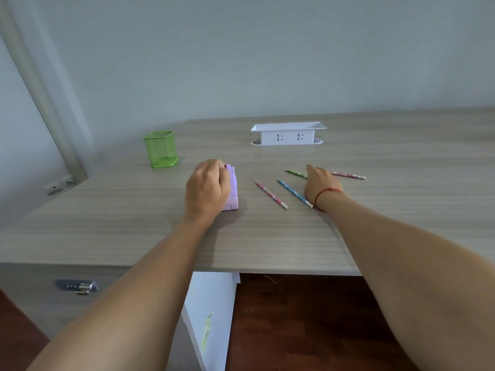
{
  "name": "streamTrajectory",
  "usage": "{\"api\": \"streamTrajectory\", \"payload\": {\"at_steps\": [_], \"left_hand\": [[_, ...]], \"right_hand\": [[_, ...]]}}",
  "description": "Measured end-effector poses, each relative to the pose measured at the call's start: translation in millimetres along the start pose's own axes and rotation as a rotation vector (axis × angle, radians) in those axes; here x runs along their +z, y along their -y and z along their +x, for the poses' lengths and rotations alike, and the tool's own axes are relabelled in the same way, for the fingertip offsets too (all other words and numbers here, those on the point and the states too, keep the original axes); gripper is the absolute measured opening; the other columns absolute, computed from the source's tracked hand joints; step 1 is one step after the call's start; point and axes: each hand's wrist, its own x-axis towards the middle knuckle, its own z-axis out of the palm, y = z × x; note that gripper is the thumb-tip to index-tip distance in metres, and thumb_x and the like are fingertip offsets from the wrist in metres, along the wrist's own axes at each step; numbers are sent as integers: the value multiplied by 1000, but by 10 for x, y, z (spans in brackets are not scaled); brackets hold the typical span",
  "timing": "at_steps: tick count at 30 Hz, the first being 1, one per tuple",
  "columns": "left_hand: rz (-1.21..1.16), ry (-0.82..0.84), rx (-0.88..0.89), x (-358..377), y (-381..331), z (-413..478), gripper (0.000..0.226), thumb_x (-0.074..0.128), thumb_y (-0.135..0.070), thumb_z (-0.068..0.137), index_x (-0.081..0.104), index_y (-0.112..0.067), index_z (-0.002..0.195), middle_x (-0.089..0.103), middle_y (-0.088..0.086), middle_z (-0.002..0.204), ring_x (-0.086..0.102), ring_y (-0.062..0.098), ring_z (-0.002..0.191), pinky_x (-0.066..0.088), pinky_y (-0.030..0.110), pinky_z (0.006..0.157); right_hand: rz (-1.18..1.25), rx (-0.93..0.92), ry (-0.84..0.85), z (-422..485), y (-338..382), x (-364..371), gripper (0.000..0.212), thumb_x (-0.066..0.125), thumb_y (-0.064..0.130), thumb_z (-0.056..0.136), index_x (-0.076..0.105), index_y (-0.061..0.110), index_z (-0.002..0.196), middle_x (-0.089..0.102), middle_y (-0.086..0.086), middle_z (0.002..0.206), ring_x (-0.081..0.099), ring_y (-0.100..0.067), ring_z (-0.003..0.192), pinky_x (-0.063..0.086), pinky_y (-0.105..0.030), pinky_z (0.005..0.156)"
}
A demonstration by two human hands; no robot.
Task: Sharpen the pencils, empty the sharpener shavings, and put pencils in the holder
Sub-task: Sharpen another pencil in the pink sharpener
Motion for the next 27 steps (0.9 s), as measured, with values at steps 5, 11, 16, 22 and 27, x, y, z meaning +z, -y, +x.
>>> {"api": "streamTrajectory", "payload": {"at_steps": [5,11,16,22,27], "left_hand": [[1,-13,24,14,-5,-11,40,31,-27,86,57,-1,70,63,16,70,56,34,67,44,38,55],[-23,54,-16,-32,-44,4,48,25,-35,85,57,-1,75,64,16,78,56,34,75,45,40,62],[-18,149,-59,-327,67,29,48,23,-36,87,53,0,77,60,19,84,53,33,86,43,41,73],[16,293,-162,-695,268,-6,26,36,-15,96,54,-1,83,62,17,92,53,32,89,41,38,76],[-4,351,-206,-765,232,-10,27,34,-17,97,52,-3,83,61,17,91,52,32,85,41,37,72]], "right_hand": [[-63,3,-17,30,54,-4,32,38,-10,91,55,-1,117,57,-21,122,56,-38,114,49,-41,85],[-45,-96,-63,-20,23,-95,38,38,-15,90,56,0,120,47,-20,125,47,-35,118,49,-41,93],[18,-378,-37,-126,225,-305,38,43,-8,93,60,10,121,57,-15,117,57,-33,105,50,-39,89],[36,-488,36,-353,752,-311,37,43,-2,95,60,15,124,57,-12,126,55,-30,116,44,-33,93],[42,-490,37,-446,886,-303,39,42,-5,95,60,16,122,59,-11,124,56,-30,114,45,-34,92]]}}
